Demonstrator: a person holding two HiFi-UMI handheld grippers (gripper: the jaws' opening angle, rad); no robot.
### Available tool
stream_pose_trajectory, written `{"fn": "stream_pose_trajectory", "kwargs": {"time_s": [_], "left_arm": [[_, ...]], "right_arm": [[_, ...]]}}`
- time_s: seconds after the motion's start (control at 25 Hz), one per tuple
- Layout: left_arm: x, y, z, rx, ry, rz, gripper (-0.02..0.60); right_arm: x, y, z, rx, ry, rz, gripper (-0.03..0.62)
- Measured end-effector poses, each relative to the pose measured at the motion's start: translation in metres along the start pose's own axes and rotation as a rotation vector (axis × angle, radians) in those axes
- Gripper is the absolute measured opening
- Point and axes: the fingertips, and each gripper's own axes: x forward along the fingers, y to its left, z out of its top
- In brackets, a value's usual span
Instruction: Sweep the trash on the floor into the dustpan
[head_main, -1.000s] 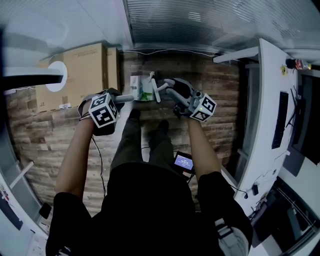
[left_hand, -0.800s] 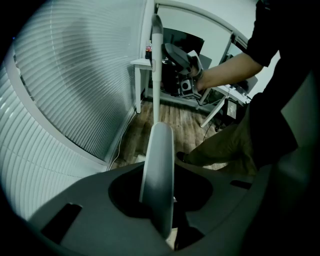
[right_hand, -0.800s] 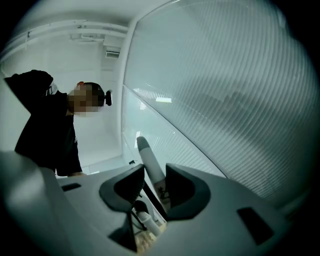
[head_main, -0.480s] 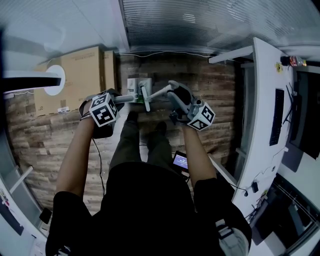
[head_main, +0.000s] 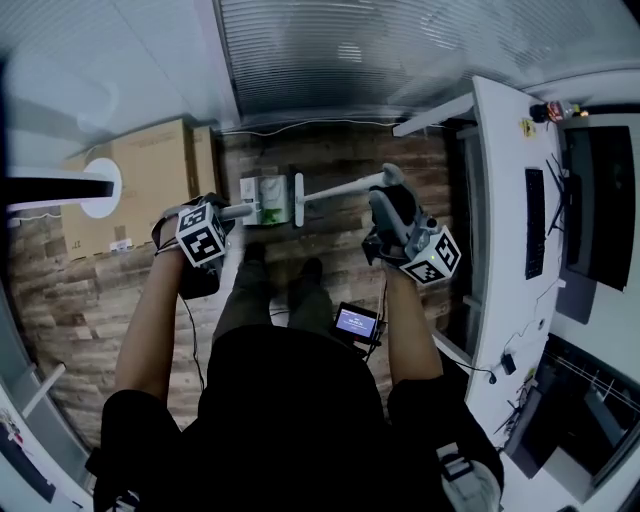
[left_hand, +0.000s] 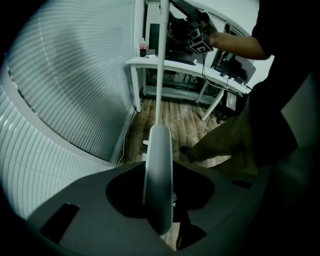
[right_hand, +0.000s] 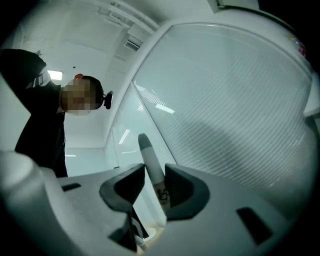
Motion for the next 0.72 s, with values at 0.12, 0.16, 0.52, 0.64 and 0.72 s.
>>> {"fn": "stream_pose_trajectory", "kwargs": {"time_s": [0.12, 0.16, 0.52, 0.64, 0.72], "left_arm": [[-0.016, -0.001, 0.005, 0.024, -0.013, 0.004, 0.135], [-0.024, -0.001, 0.007, 0.026, -0.031, 0.01, 0.136], [-0.17, 0.037, 0.083, -0.06, -0.569, 0.148, 0.052], [-0.223, 0.042, 0.105, -0.085, -0.798, 0.195, 0.018], [-0.26, 0.042, 0.12, -0.129, -0.983, 0.201, 0.002]], "right_arm": [[-0.005, 0.006, 0.026, -0.042, -0.006, -0.061, 0.127], [-0.007, 0.007, 0.034, -0.054, -0.008, -0.091, 0.127], [-0.032, 0.042, 0.098, -0.155, -0.059, -0.219, 0.124], [-0.043, 0.056, 0.12, -0.183, -0.108, -0.286, 0.123], [-0.048, 0.065, 0.128, -0.214, -0.098, -0.337, 0.123]]}}
